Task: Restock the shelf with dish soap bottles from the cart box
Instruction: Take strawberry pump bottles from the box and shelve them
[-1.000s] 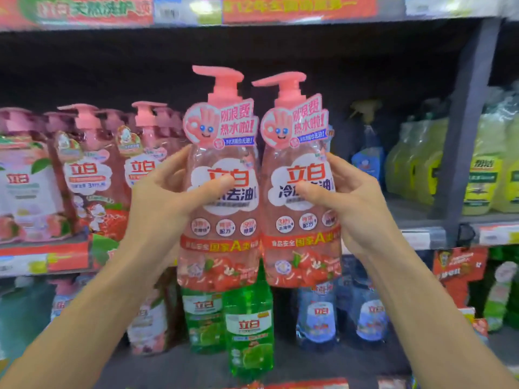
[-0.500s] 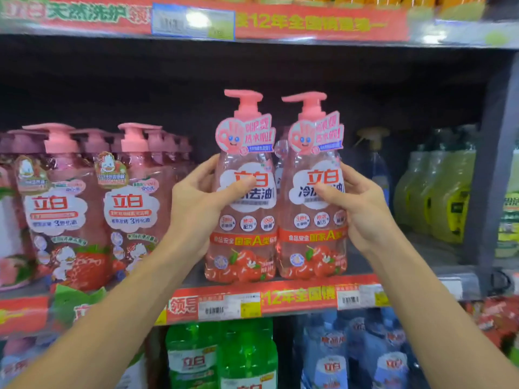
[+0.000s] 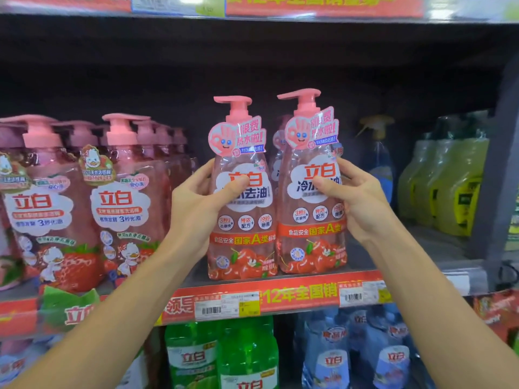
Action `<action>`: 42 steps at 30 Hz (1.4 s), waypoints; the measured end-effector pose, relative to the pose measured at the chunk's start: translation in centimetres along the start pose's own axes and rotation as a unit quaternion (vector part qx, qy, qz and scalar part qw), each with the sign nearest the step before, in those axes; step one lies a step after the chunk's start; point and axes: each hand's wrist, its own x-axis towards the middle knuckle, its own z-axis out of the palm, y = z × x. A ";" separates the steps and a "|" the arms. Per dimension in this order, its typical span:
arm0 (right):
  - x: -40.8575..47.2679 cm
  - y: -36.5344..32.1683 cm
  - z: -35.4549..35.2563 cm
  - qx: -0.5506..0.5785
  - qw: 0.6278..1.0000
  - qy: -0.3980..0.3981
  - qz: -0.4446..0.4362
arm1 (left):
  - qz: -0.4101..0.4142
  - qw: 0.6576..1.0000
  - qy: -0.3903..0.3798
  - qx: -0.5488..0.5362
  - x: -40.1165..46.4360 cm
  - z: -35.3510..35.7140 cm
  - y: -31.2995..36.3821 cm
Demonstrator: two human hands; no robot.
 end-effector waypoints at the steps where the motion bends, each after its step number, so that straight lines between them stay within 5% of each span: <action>1: 0.0 0.2 -0.1 0.003 1.000 0.001 0.002 | -0.001 1.000 0.003 -0.004 0.0 0.0 -0.2; 9: -0.3 1.3 -0.4 0.006 1.000 0.023 0.004 | 0.055 0.994 -0.009 0.097 -0.5 0.1 -1.1; 17: -2.1 2.6 -0.2 -0.182 0.983 0.024 -0.031 | 0.042 0.980 0.050 0.190 -2.5 -0.2 -1.7; 20: -3.4 3.4 -0.5 -0.399 0.912 0.074 -0.069 | 0.079 0.900 0.079 0.420 -4.8 0.5 -2.0; 23: -4.8 4.1 0.2 -0.442 0.890 0.089 -0.074 | 0.058 0.836 0.061 0.542 -6.5 2.4 -2.5; 42: -5.0 5.0 0.6 -0.454 0.883 0.110 -0.043 | 0.075 0.853 0.056 0.514 -4.2 1.4 -5.3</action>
